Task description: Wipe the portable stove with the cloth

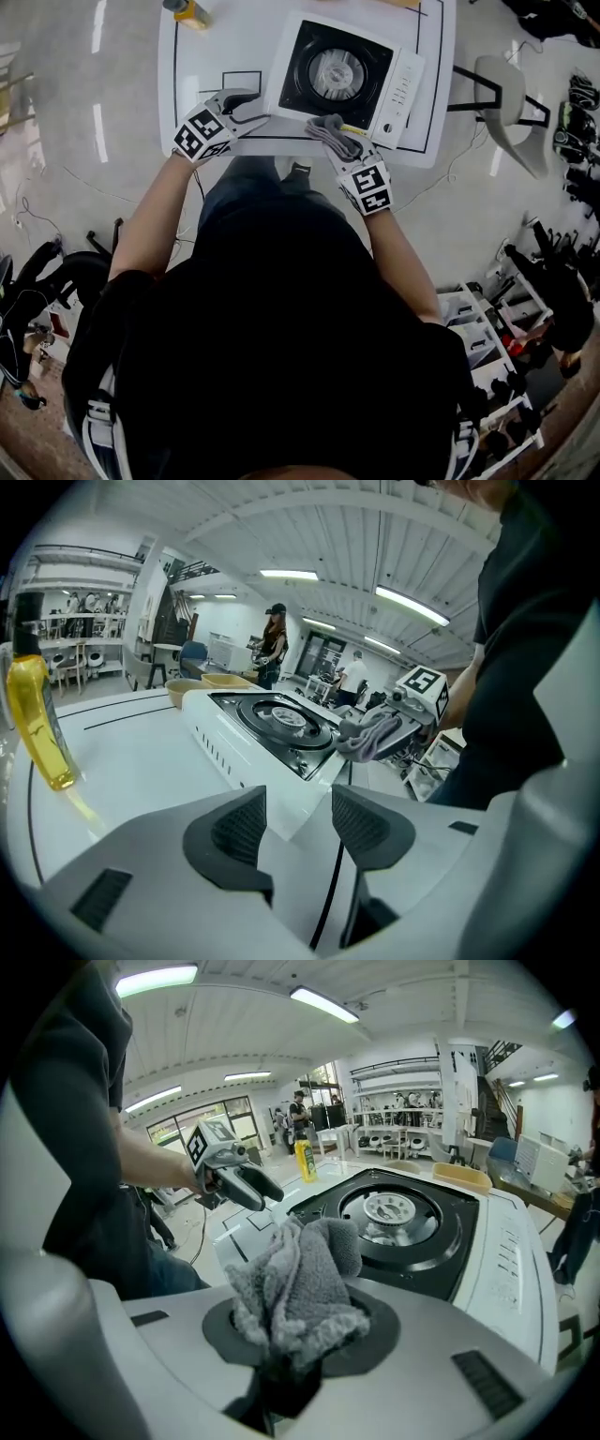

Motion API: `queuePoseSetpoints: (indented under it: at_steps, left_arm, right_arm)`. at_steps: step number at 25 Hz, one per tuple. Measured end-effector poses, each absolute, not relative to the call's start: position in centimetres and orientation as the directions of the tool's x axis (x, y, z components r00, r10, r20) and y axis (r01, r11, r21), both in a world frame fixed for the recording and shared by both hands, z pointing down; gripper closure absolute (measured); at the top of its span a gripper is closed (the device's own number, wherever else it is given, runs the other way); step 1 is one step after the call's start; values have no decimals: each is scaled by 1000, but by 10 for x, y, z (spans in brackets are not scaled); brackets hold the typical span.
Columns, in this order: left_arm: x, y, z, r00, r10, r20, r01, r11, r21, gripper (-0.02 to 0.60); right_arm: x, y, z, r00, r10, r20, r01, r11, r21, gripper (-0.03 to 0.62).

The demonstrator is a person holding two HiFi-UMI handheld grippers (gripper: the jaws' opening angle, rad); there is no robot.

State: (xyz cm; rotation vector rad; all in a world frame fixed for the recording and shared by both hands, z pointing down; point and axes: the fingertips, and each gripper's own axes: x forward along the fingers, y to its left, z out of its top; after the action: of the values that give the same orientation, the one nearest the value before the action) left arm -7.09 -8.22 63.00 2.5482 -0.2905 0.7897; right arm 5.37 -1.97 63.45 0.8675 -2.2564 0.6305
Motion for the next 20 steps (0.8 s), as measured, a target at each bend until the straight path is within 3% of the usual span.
queuePoseSetpoints:
  at_steps: [20]
  left_arm:
    - [-125,-80,650,803,-68,593,-362,-845,394,354]
  right_arm:
    - [-52,-52,635,-635,-260,727,-593,767,-245,480]
